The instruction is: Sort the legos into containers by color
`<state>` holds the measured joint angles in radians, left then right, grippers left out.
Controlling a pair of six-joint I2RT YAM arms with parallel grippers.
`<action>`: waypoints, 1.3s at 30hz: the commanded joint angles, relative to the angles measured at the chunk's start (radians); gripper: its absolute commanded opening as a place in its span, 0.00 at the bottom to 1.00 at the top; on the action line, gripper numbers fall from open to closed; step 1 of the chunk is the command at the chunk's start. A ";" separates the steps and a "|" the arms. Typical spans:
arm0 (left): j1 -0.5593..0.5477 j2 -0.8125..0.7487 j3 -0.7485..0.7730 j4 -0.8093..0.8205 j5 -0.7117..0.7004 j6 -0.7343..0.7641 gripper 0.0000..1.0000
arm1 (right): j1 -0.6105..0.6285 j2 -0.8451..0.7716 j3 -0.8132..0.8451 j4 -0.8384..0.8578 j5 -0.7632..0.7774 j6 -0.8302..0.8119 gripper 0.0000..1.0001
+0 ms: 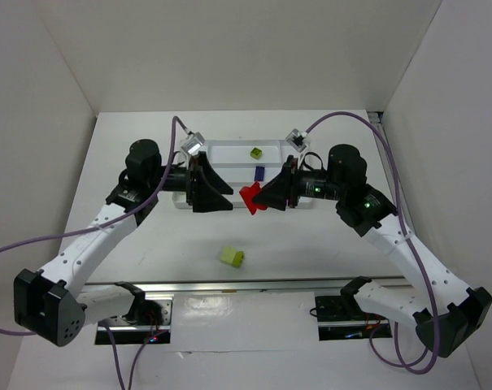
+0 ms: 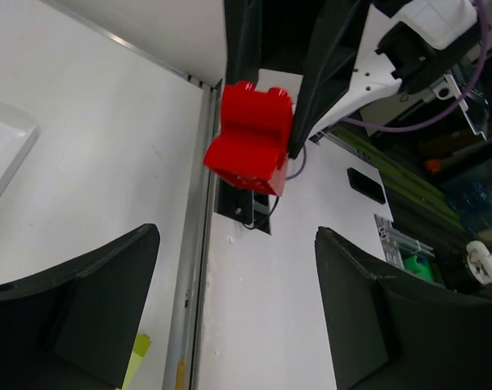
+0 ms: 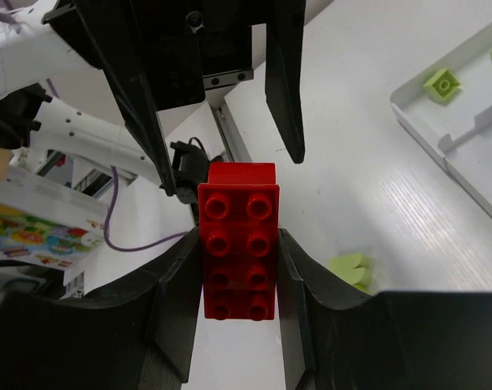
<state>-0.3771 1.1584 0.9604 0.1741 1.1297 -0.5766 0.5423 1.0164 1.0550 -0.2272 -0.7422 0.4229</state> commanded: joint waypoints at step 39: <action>-0.007 0.061 0.020 -0.092 -0.030 0.050 0.00 | 0.013 -0.044 0.094 -0.104 0.295 -0.079 0.25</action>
<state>-0.4229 1.2606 1.0157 0.1291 1.1362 -0.5529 0.5610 1.0138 1.0721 -0.2611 -0.6231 0.3885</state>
